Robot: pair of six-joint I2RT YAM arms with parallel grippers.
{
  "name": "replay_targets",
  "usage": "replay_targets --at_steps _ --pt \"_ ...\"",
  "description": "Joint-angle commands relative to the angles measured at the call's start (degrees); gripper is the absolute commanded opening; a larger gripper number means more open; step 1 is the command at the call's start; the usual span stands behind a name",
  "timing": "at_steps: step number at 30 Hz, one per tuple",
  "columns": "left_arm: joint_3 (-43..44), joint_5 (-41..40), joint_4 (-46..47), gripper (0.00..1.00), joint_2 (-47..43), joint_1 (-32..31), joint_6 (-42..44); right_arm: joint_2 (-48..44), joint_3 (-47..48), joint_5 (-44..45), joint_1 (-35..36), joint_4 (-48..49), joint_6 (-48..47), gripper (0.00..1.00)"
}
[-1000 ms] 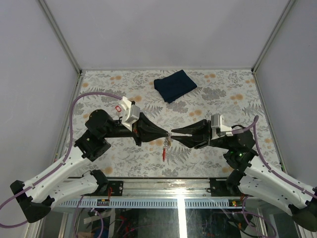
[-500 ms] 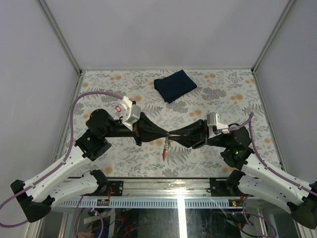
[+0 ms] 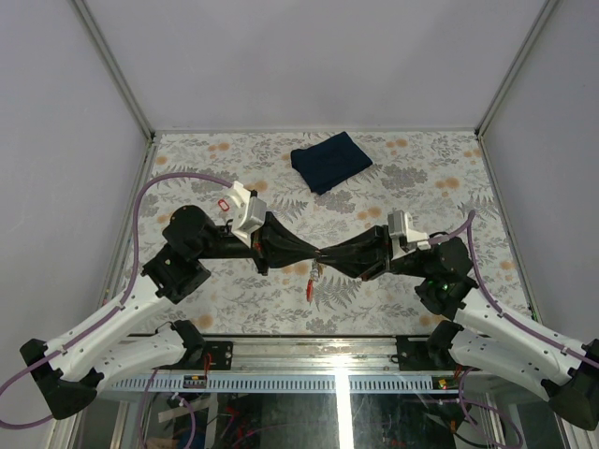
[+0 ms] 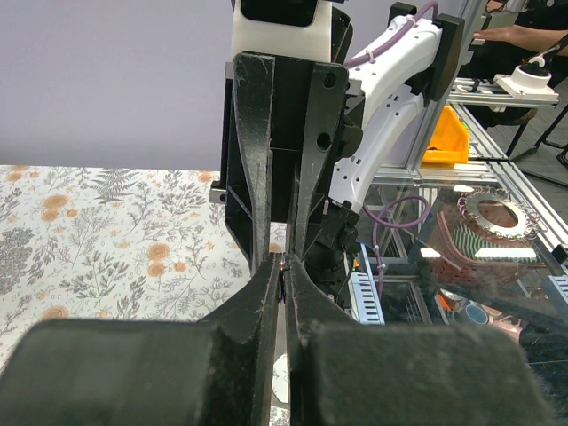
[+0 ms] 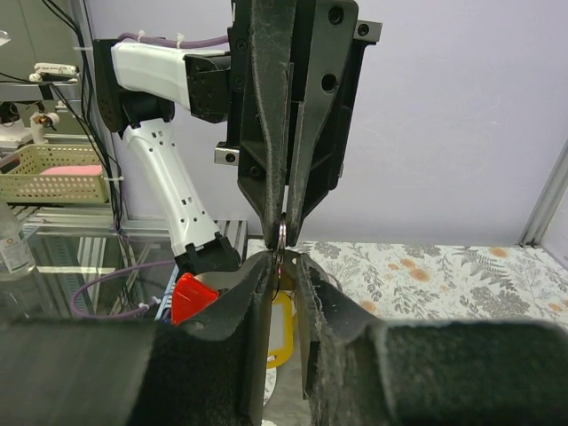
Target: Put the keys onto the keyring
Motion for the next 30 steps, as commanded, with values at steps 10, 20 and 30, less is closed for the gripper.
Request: replay_targets --at_steps 10,20,30 --pt "2.0 -0.1 3.6 0.0 -0.1 -0.4 -0.5 0.4 1.3 -1.5 -0.1 3.3 1.0 0.0" --pt "2.4 -4.6 -2.9 0.34 -2.9 -0.3 3.2 -3.9 12.3 1.1 0.0 -29.0 -12.0 0.0" --pt "4.0 -8.5 -11.8 0.37 -4.4 -0.4 8.2 6.6 40.0 6.6 0.0 -77.2 -22.8 0.0"
